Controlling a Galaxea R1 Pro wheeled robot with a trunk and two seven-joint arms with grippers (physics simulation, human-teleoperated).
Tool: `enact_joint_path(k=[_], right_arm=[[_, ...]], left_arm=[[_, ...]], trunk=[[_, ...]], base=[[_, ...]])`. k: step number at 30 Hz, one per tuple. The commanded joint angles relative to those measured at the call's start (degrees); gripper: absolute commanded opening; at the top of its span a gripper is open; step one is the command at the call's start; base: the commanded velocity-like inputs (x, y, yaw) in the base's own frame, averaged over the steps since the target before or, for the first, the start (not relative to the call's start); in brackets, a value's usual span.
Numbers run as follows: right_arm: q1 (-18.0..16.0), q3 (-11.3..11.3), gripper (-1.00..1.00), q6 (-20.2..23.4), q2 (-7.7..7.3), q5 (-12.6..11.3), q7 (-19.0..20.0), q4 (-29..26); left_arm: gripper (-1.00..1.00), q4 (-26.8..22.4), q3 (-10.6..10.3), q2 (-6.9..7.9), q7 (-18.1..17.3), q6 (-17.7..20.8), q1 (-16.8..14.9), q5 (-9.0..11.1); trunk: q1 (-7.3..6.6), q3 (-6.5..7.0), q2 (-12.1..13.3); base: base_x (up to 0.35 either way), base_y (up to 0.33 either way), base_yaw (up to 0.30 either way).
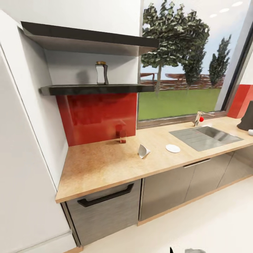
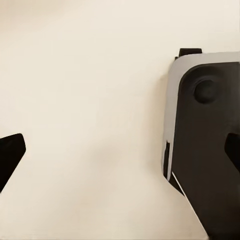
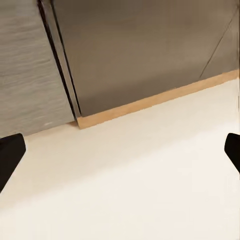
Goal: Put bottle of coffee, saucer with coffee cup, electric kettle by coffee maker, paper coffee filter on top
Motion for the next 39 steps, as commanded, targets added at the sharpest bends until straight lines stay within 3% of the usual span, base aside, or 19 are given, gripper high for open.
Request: enact_joint_path(k=[1, 3, 6, 8, 12, 17, 25, 27, 31, 32, 37, 39], right_arm=[[-0.03, 0.15, 1.0, 4.56, 0.53, -0.01, -6.89, -10.62], [-0.2, 0.28, 1.0, 9.64, 1.32, -0.05, -10.81, -16.52], [-1.59, 0.8, 1.0, 15.46, 2.65, -0.03, -13.26, -21.77], [-4.79, 1.26, 1.0, 20.63, 3.75, 0.0, -14.6, -24.9], [-11.58, 1.52, 1.0, 26.98, 4.73, 0.01, -17.96, -26.4], [-18.38, 2.34, 1.0, 31.33, 5.48, -0.05, -21.96, -26.77], [-26.11, 7.69, 1.0, 35.57, 8.86, 0.23, -26.22, -26.84], [-28.79, 10.23, 1.0, 37.48, 9.8, 0.21, -29.89, -26.34], [-34.09, 13.63, 1.0, 39.8, 10.62, 0.08, -33.32, -21.98], [-40.82, 14.85, 1.0, 40.6, 10.78, -0.2, -34.45, -13.39], [-41.98, 15.1, 1.0, 40.48, 10.78, -0.13, -34.6, -10.53], [-42.14, 15.03, 1.0, 40.31, 10.78, -0.12, -34.62, -7.04]], left_arm=[[1.0, 0.22, 0.06, 0.09, 0.15, -0.35, 0.84, -0.2], [1.0, 0.22, 0.05, 0.14, 0.19, -0.38, 1.37, -0.24], [1.0, 0.22, 0.05, 0.16, 0.19, -0.35, 1.75, -0.25], [1.0, 0.22, 0.05, 0.17, 0.17, -0.33, 2.25, -0.3], [1.0, 0.22, 0.05, 0.17, 0.16, -0.35, 2.67, -0.33], [1.0, 0.22, 0.05, 0.18, 0.18, -0.44, 2.99, -0.31], [1.0, 0.22, 0.05, 0.18, 0.16, -0.37, 3.16, -0.24], [1.0, 0.22, 0.05, 0.18, 0.1, -0.29, 3.32, -0.25], [1.0, 0.22, 0.05, 0.21, 0.08, -0.18, 4.11, -0.26], [1.0, 0.22, 0.05, 0.72, 0.07, -0.03, 5.33, -0.26], [1.0, 0.25, 0.05, 0.86, 0.14, 0.32, 5.68, -0.26], [1.0, 0.22, 0.05, 0.87, 0.15, 0.37, 6.23, -0.26]], trunk=[[0.02, -0.08, -0.11], [0.02, -0.08, -0.11], [0.02, -0.08, -0.11], [0.02, -0.08, -0.11], [0.02, -0.08, -0.11], [0.02, -0.08, -0.11], [0.02, -0.08, -0.11], [0.02, -0.08, -0.11], [0.02, -0.08, -0.11], [0.02, -0.08, -0.11], [0.02, -0.08, -0.11], [0.02, -0.08, -0.11]], base=[[0.041, 0.301, 0.0], [0.072, 0.303, 0.0], [0.095, 0.304, 0.0], [0.108, 0.293, 0.0], [0.067, 0.178, 0.0], [0.016, 0.043, 0.0], [0.002, 0.006, 0.0], [0.0, 0.0, 0.0], [0.033, 0.0, 0.0], [0.298, 0.0, 0.0], [0.32, 0.0, 0.0], [0.328, 0.0, 0.0]])
